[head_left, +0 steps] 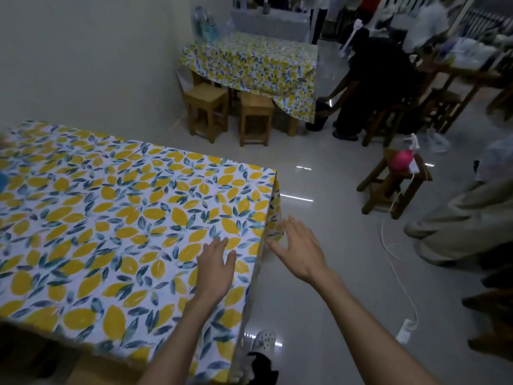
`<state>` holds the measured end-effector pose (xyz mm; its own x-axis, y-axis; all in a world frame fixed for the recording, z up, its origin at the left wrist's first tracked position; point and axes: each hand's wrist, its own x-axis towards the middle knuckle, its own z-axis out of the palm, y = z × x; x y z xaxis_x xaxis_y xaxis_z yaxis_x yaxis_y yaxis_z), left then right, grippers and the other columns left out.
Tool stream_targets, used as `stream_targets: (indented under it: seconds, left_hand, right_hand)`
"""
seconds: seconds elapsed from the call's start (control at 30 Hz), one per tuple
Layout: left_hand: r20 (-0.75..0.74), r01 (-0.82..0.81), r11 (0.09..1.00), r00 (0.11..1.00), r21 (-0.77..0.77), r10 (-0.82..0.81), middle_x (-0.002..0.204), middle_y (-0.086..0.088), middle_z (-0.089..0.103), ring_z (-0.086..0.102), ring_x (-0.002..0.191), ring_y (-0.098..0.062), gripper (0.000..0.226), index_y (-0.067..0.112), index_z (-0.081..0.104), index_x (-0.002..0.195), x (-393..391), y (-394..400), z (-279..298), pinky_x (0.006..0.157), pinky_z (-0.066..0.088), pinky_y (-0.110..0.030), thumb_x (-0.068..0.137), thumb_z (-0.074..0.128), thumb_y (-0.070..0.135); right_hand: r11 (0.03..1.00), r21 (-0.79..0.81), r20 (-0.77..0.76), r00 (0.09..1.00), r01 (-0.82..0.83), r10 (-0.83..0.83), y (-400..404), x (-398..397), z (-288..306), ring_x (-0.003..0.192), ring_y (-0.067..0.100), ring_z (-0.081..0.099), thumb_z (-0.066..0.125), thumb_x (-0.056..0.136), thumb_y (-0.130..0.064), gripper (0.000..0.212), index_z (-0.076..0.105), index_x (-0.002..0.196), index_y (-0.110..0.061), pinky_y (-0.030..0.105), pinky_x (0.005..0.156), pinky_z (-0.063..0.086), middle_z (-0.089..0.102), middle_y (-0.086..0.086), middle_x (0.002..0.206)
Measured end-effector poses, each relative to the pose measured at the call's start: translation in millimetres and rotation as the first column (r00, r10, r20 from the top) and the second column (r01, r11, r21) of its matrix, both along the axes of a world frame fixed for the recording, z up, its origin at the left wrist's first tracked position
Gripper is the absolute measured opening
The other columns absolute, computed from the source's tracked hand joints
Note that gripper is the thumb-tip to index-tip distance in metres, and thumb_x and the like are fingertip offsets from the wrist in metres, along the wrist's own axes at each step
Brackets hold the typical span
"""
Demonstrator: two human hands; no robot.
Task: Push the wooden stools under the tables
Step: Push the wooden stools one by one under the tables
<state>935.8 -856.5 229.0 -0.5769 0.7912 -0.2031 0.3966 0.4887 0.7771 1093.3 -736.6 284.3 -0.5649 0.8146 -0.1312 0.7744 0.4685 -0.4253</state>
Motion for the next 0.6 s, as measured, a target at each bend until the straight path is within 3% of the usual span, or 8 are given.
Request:
stream_targets:
  seconds: [0.17, 0.37, 0.5, 0.6]
  left_hand:
    - [-0.018, -0.066, 0.998, 0.998, 0.008, 0.067, 0.155, -0.007, 0.028, 0.020, 0.145, -0.025, 0.044, 0.016, 0.040, 0.141, -7.8, 111.9, 8.0, 0.117, 0.019, -0.044, 0.099, 0.042, 0.028]
    - [-0.074, -0.128, 0.991, 0.989, 0.040, 0.130, 0.153, -0.006, 0.032, 0.026, 0.142, -0.024, 0.043, 0.017, 0.042, 0.141, -21.7, 233.6, 22.4, 0.115, 0.025, -0.047, 0.099, 0.041, 0.029]
    - [0.010, -0.266, 0.952, 0.963, 0.155, 0.268, 0.151, 0.001, 0.035, 0.034, 0.138, -0.019, 0.045, 0.020, 0.035, 0.145, -24.0, 314.2, 24.2, 0.110, 0.035, -0.039, 0.100, 0.041, 0.023]
    - [0.022, -0.367, 0.913, 0.929, 0.176, 0.370, 0.151, 0.001, 0.036, 0.036, 0.137, -0.020, 0.046, 0.021, 0.035, 0.145, -21.5, 371.2, 24.5, 0.110, 0.035, -0.039, 0.099, 0.042, 0.021]
  right_hand:
    - [0.995, -0.003, 0.067, 0.993, -0.100, 0.100, 117.4, -11.6, 3.4, 0.147, 0.026, 0.018, 0.043, 0.094, -0.056, 0.069, 0.027, 0.149, -0.018, 0.039, 0.118, 0.014, 0.023, 0.005, 0.160]
    - [0.985, -0.010, 0.051, 0.984, -0.172, 0.172, 257.2, -36.1, 4.3, 0.148, 0.023, 0.015, 0.041, 0.094, -0.058, 0.073, 0.024, 0.152, -0.019, 0.037, 0.119, 0.011, 0.016, 0.004, 0.162]
    - [0.961, 0.017, 0.052, 0.961, -0.274, 0.273, 360.9, -55.0, 2.6, 0.148, 0.023, 0.014, 0.041, 0.094, -0.058, 0.071, 0.026, 0.151, -0.019, 0.036, 0.120, 0.011, 0.017, 0.005, 0.162]
    - [0.929, 0.041, 0.049, 0.929, -0.368, 0.366, 435.9, -70.4, 4.2, 0.147, 0.025, 0.016, 0.043, 0.094, -0.056, 0.069, 0.028, 0.151, -0.018, 0.038, 0.120, 0.013, 0.020, 0.006, 0.161]
